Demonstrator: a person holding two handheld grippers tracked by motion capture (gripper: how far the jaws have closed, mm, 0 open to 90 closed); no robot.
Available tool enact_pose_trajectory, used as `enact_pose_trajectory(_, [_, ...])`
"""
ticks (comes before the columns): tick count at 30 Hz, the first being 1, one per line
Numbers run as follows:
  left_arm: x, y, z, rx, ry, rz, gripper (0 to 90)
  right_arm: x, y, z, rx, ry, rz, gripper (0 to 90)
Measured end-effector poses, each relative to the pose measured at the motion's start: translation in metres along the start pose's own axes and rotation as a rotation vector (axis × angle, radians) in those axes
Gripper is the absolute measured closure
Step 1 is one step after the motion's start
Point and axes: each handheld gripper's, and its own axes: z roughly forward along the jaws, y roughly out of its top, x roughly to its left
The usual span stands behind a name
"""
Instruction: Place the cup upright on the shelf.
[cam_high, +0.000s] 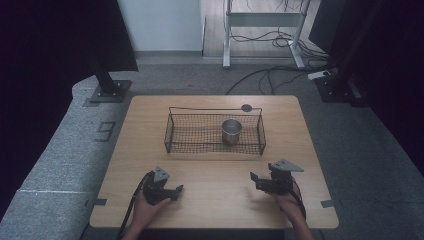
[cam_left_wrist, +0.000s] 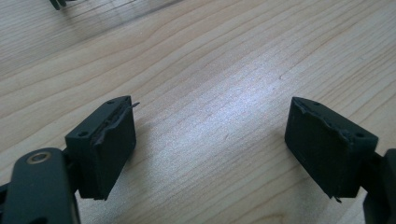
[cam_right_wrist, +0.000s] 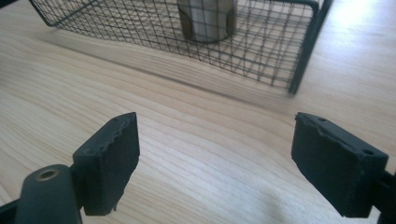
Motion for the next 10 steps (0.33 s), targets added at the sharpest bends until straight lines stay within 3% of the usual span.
enact_pose_trajectory(10, [0.0, 0.0, 0.0, 0.0, 0.0, 0.0, 16.5, 0.0, -0.005, 0.0047, 0.016, -0.013, -0.013, 15.3])
